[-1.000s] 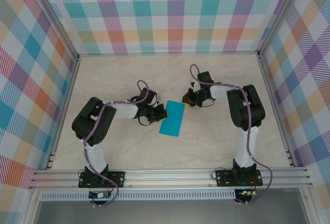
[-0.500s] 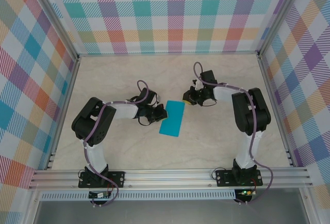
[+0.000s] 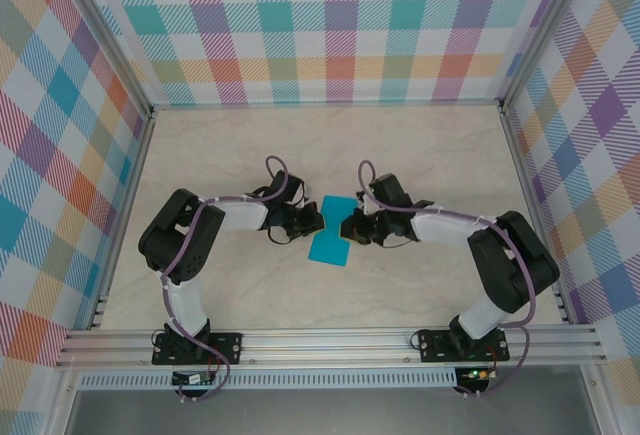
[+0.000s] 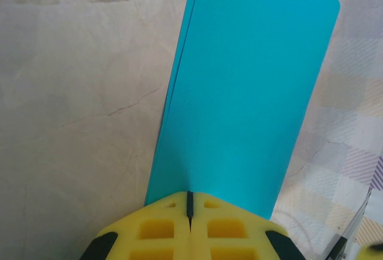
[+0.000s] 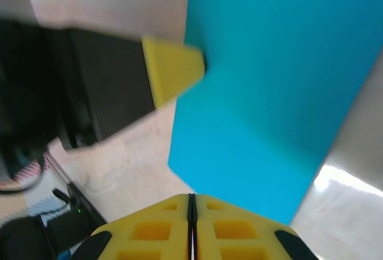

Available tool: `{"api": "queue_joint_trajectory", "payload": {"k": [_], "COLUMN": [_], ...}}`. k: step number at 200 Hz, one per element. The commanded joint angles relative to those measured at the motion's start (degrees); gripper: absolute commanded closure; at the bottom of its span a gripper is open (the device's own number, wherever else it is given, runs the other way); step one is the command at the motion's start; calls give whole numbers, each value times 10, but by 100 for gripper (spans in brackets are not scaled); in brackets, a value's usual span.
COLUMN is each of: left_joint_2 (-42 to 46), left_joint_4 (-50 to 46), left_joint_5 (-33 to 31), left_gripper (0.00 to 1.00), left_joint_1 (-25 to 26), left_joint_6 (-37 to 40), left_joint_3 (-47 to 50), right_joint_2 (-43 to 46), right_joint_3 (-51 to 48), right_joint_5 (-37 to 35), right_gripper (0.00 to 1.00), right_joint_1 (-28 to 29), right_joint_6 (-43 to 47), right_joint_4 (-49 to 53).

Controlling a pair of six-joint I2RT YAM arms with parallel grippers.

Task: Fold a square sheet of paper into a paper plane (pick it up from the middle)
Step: Fold the square sheet of paper in half at the center of the table.

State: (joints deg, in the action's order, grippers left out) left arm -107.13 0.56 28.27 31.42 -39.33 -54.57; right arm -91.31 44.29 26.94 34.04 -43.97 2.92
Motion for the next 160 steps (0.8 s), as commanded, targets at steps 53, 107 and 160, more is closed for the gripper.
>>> {"api": "queue_joint_trajectory", "payload": {"k": [53, 107, 160], "left_joint_2": [-15, -12, -12], "left_joint_4": [-72, -74, -75], "left_joint_5": [-19, -23, -24], "left_gripper": [100, 100, 100], "left_joint_1": [7, 7, 7], "left_joint_6": [14, 15, 15], "left_joint_3": [32, 34, 34], "right_joint_2": [-49, 2, -18], "right_joint_3": [-56, -9, 79], "right_joint_5": [-34, -74, -24], "right_gripper": [92, 92, 90], "right_joint_1": [58, 55, -76], "right_joint_6": [-39, 5, 20], "right_joint_4": [-42, 46, 21]}}
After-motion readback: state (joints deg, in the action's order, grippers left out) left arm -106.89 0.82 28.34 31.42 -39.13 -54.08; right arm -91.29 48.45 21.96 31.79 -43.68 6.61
